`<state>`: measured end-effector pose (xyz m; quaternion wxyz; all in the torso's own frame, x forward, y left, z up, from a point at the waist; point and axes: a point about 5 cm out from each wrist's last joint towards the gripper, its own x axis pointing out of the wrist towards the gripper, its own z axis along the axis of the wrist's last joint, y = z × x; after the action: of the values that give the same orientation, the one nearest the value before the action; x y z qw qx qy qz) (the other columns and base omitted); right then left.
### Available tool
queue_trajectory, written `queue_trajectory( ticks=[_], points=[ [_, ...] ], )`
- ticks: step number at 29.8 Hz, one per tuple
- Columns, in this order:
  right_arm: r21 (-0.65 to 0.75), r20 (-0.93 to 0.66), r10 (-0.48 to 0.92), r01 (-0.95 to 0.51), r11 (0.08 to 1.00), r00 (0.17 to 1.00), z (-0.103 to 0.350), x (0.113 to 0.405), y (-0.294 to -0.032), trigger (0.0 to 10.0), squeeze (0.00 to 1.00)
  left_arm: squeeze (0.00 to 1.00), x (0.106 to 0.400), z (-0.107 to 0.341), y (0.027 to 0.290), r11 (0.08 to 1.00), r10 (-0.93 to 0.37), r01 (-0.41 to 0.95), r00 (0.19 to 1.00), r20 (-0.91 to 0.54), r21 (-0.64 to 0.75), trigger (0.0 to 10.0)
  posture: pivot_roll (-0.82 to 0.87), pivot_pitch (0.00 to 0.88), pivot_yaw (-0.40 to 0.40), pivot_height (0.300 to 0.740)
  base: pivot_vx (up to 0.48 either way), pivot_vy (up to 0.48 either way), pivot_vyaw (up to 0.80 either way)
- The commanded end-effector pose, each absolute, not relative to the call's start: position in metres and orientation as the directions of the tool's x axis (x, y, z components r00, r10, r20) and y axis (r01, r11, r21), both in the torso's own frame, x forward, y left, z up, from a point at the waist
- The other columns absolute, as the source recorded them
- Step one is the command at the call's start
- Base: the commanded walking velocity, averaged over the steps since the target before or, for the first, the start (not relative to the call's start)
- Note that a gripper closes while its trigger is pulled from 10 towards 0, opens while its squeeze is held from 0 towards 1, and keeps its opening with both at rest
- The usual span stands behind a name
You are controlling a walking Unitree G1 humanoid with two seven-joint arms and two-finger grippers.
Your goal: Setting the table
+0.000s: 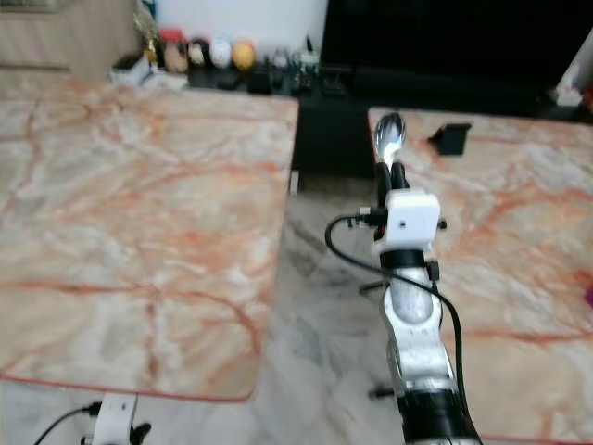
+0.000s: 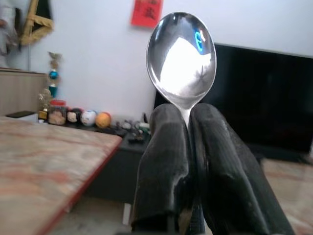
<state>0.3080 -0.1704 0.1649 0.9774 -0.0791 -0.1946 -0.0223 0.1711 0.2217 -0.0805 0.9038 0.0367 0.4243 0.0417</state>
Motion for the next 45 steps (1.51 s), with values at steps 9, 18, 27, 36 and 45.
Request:
queue_trajectory(
  ticks=[9,18,27,36,45],
  points=[
    [-0.143,0.413,-0.016,0.081,0.986,0.911,0.173,0.309,-0.173,10.0,0.0,0.0,0.17,-0.082,0.215,0.996,0.088,-0.053,0.639,-0.764,0.07,10.0,-0.07,0.0,-0.025,0.74,0.0,-0.452,0.0],
    [-0.144,0.416,-0.015,0.082,0.986,0.909,0.174,0.31,-0.174,10.0,0.0,0.0,0.169,-0.082,0.216,0.996,0.088,-0.056,0.639,-0.765,0.068,10.0,-0.06,0.0,-0.026,0.74,0.0,-0.435,0.0],
    [-0.146,0.425,-0.017,0.087,0.986,0.905,0.177,0.311,-0.174,10.0,0.0,0.0,0.168,-0.083,0.216,0.996,0.087,-0.061,0.636,-0.766,0.063,10.0,-0.06,0.0,-0.026,0.74,-0.108,-0.422,0.0],
    [-0.144,0.437,-0.021,0.093,0.985,0.899,0.181,0.311,-0.175,10.0,0.0,0.0,0.168,-0.083,0.216,0.996,0.085,-0.063,0.639,-0.764,0.058,10.0,-0.07,0.0,-0.027,0.74,-0.306,-0.368,0.0],
    [-0.115,0.438,-0.062,0.124,0.986,0.897,0.183,0.31,-0.18,10.0,0.0,0.0,0.169,-0.082,0.218,0.996,0.094,-0.06,0.642,-0.761,0.073,10.0,-0.07,0.0,-0.025,0.74,-0.096,-0.187,0.0]
  ],
)
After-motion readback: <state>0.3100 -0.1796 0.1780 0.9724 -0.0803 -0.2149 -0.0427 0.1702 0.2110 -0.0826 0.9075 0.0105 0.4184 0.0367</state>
